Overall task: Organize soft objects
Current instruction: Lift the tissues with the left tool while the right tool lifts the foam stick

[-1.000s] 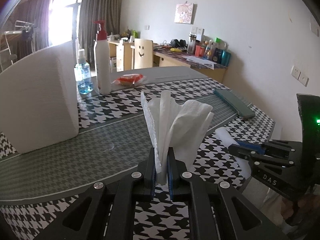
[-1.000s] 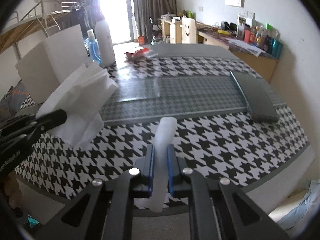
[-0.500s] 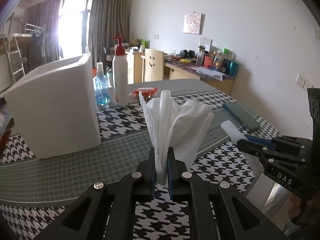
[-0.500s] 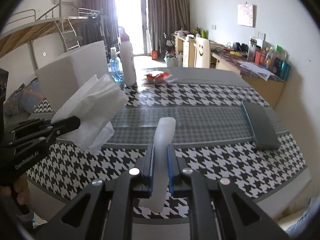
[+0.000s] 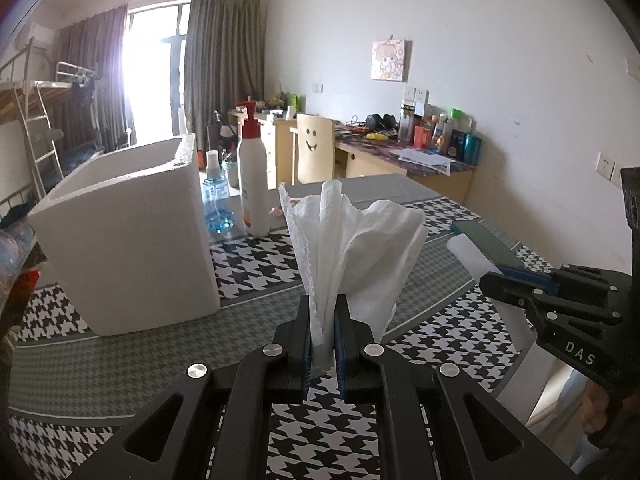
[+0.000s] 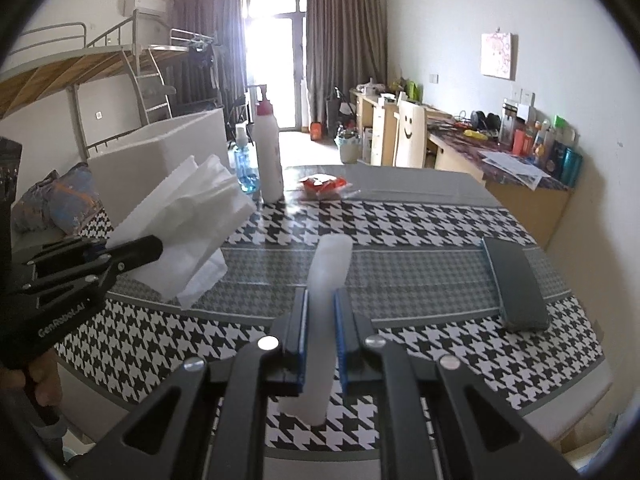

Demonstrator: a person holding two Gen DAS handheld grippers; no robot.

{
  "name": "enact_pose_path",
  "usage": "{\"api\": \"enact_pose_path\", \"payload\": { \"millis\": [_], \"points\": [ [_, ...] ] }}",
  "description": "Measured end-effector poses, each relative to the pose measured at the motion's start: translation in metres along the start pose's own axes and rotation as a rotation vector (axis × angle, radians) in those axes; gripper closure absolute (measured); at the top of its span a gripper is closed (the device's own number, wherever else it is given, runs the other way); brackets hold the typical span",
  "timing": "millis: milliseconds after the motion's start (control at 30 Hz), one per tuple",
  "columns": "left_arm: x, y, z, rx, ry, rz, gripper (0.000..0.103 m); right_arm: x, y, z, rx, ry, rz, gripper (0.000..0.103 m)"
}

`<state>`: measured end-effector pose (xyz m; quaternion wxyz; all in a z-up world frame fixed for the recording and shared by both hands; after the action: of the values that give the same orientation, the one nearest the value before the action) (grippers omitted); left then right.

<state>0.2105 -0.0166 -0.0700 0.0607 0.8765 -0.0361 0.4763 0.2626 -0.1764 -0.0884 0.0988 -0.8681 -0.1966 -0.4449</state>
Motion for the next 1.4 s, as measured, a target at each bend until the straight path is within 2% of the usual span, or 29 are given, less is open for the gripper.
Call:
{"api": "enact_pose_path", "payload": {
  "millis": [700, 1133, 1400],
  "points": [
    [0.014, -0.002, -0.011, 0.026, 0.043, 0.021, 0.093, 0.019, -0.005, -0.004, 0.051, 0.057, 0.019, 0.087],
    [0.032, -0.003, -0.016, 0.041, 0.07, 0.037, 0.093, 0.031, -0.006, -0.009, 0.023, 0.11, -0.021, 0.087],
    [0.047, -0.009, -0.022, 0.045, 0.089, 0.046, 0.093, 0.047, -0.007, -0.009, 0.041, 0.128, -0.007, 0.087]
  ]
}}
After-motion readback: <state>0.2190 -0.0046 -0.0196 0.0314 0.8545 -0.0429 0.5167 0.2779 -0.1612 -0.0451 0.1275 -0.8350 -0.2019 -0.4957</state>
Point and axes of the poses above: each gripper's, at about its wrist camera, not at the fingertips, and z roughly the way its jaws point, y to its right, x to its top, the point moved 8 cm from there along z, roughly the way its jaws point, and after that the axes turned 1 degree about -x, right-handed, at the moved point
